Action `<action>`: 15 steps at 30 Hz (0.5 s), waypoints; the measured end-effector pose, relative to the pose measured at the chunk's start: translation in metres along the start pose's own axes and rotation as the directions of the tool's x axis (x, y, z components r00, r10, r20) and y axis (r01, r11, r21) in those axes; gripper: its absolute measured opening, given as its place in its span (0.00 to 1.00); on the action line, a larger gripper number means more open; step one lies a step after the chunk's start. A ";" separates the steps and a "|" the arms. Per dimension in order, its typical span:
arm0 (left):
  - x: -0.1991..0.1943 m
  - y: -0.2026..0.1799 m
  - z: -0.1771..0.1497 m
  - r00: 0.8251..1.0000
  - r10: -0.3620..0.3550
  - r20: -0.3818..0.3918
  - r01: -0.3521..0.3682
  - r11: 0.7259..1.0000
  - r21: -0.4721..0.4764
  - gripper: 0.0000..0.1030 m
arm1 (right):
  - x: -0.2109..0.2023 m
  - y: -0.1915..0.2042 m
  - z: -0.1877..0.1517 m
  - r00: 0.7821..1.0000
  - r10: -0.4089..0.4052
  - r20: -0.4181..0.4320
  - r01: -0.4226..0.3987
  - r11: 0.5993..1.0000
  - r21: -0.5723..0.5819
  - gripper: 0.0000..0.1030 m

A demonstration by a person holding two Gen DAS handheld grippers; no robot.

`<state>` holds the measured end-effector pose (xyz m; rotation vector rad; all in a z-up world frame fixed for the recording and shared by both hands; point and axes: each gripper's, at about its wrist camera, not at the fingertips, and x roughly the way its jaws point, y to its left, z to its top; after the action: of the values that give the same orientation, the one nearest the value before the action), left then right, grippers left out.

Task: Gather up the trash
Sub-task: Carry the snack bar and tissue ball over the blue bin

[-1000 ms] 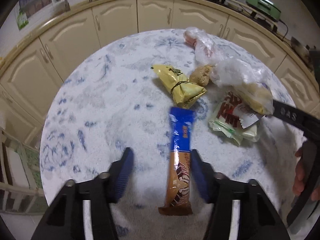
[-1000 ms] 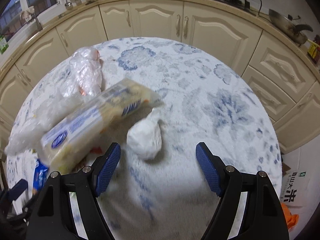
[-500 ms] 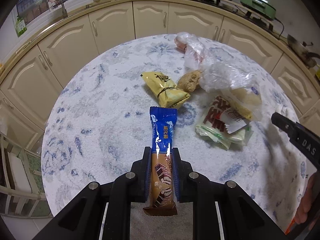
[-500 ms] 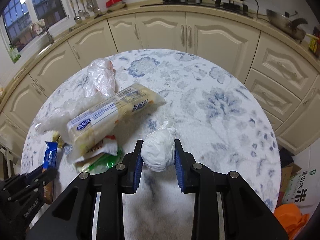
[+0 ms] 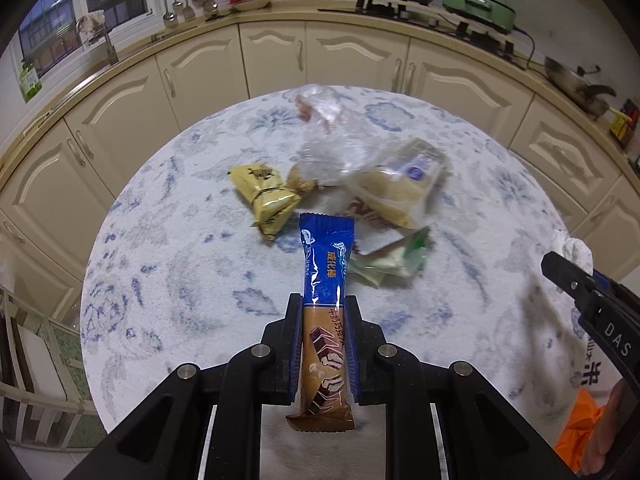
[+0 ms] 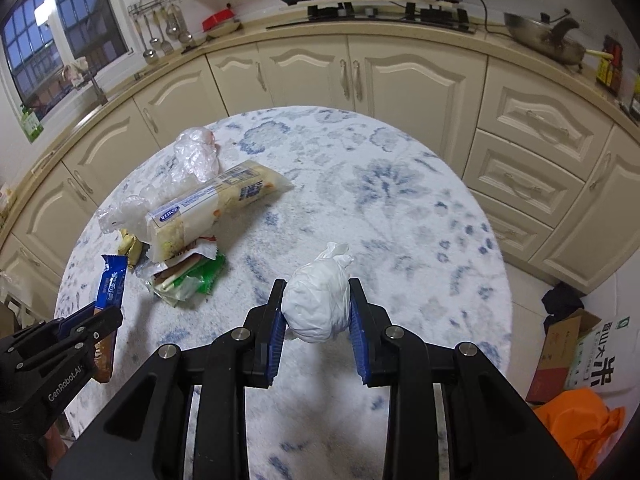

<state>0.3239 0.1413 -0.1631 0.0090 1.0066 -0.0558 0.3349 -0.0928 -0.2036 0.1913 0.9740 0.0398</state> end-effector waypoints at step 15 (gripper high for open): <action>-0.031 -0.103 -0.012 0.992 -0.122 0.023 0.116 0.977 0.179 0.15 | -0.053 -0.090 -0.025 0.996 -0.083 0.039 0.078 0.990 0.120 0.28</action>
<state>0.2919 0.0397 -0.1414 0.1105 0.9654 -0.2546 0.2798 -0.1838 -0.1902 0.2605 0.9403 -0.0960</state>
